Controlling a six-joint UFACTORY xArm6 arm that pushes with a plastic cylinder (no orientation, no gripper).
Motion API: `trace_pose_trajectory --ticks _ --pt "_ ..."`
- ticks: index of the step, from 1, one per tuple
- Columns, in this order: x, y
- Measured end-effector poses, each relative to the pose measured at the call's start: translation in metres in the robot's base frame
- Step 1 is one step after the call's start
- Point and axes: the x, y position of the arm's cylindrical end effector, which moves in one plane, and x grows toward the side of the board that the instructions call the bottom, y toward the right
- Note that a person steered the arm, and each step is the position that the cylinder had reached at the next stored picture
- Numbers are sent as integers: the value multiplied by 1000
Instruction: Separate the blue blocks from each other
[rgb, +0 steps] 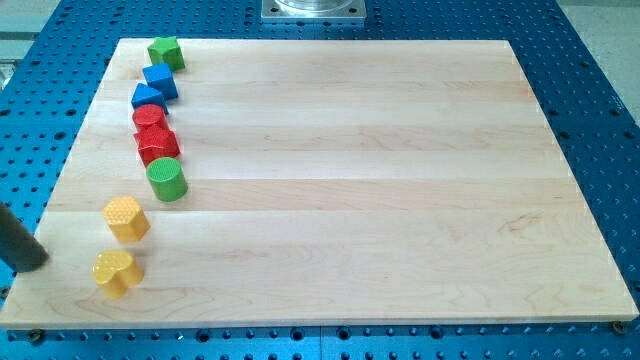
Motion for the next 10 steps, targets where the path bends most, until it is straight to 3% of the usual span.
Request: trace_pose_trajectory --ticks 3,5,6,7,9,10 --pt "-13 5" --pt "-169 4" --pt "-200 4" --pt "-236 39" --pt "-231 162" --pt "-229 160"
